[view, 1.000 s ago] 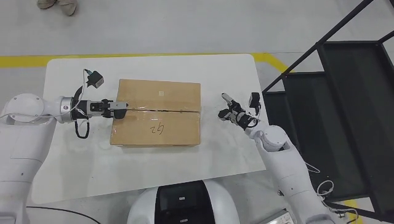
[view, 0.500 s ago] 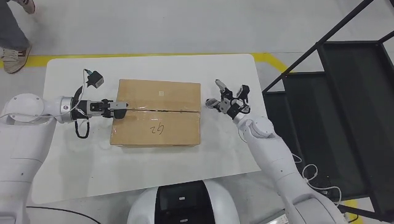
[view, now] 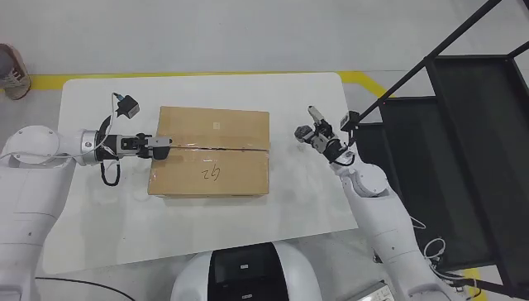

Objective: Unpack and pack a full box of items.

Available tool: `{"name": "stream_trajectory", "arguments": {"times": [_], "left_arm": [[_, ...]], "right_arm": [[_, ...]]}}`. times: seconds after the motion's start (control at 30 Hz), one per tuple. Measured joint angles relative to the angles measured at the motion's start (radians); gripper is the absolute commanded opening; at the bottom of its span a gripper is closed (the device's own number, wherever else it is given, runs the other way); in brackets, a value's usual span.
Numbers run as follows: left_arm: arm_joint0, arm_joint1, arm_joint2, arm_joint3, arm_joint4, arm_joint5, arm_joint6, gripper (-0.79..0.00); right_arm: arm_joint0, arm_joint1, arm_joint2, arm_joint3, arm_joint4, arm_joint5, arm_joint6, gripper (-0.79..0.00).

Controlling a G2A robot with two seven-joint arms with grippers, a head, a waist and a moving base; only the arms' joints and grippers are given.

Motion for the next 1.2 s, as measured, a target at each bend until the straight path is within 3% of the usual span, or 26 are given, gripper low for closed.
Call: {"name": "stream_trajectory", "arguments": {"times": [0.1,0.43,0.47,0.5,1.2], "left_arm": [[0.0,0.0,0.0,0.0,0.0,0.0,0.0,0.0],[0.0,0.0,0.0,0.0,0.0,0.0,0.0,0.0],[0.0,0.0,0.0,0.0,0.0,0.0,0.0,0.0],[0.0,0.0,0.0,0.0,0.0,0.0,0.0,0.0],[0.0,0.0,0.0,0.0,0.0,0.0,0.0,0.0]], "right_arm": [[-0.048,0.007,0.022,-0.076,-0.055,-0.004,-0.027,0.0],[-0.096,0.015,0.078,-0.152,0.018,-0.033,-0.023,0.0],[-0.096,0.016,0.075,-0.158,0.024,-0.041,-0.01,-0.308],[-0.097,0.016,0.069,-0.164,0.033,-0.05,0.013,-0.785],[-0.164,0.03,0.061,-0.277,-0.071,-0.128,0.057,-0.785]]}}
